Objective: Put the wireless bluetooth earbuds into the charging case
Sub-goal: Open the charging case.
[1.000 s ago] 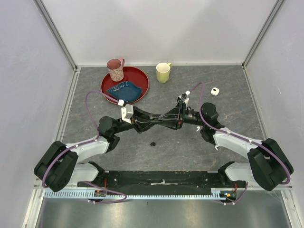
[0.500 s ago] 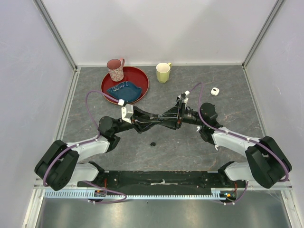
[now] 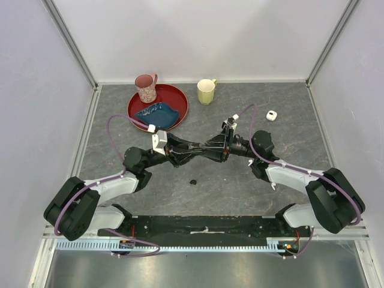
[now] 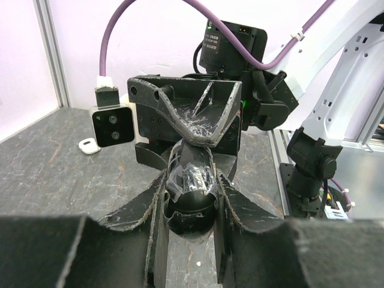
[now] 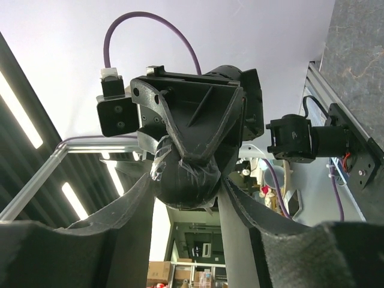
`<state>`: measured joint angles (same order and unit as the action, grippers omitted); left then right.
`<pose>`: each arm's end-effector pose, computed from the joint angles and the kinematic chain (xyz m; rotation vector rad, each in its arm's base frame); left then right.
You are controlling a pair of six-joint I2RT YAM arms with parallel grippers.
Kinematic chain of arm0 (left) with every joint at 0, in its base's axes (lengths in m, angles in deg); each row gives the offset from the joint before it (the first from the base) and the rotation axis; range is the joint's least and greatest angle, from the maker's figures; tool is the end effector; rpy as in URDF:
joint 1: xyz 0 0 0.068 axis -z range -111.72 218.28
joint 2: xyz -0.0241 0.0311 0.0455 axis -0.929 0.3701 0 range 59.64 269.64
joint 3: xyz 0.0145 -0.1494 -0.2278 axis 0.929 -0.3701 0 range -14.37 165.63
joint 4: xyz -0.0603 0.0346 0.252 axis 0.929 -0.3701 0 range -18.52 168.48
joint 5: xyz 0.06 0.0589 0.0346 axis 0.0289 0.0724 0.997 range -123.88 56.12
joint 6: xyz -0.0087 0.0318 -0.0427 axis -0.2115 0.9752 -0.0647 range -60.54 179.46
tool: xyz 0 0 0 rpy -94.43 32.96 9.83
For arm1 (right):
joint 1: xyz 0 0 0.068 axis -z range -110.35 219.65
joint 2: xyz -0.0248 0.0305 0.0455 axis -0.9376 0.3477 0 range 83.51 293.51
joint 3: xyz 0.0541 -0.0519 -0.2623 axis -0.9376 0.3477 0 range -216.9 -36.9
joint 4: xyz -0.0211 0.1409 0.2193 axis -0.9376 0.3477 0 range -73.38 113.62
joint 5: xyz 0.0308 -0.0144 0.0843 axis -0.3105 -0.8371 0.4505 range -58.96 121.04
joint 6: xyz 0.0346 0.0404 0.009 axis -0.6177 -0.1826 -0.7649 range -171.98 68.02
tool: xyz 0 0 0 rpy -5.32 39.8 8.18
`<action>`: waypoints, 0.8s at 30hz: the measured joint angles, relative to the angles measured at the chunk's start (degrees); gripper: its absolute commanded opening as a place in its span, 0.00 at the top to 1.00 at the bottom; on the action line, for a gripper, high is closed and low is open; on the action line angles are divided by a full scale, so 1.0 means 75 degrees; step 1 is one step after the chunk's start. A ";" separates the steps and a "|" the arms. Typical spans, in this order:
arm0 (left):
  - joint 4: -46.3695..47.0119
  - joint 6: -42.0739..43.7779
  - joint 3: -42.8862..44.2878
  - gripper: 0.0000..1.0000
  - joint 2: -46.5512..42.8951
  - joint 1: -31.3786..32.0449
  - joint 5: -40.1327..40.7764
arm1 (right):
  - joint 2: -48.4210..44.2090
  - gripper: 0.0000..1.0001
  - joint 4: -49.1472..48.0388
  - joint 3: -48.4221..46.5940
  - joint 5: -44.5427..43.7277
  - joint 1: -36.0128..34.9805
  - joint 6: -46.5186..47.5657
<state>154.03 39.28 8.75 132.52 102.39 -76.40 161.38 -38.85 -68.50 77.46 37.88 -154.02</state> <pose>0.1824 -0.1526 0.2611 0.8410 1.0472 -1.2251 0.2199 0.1665 0.2517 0.2986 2.0226 2.2799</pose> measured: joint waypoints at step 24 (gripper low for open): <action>0.0408 -0.1005 -0.0041 0.98 0.0676 0.0015 0.0446 | 0.0551 0.79 -0.1189 0.0396 -0.0373 0.0035 -0.0886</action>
<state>157.09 31.74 8.44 137.59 102.49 -73.06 165.51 -47.76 -65.52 74.66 38.14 -160.66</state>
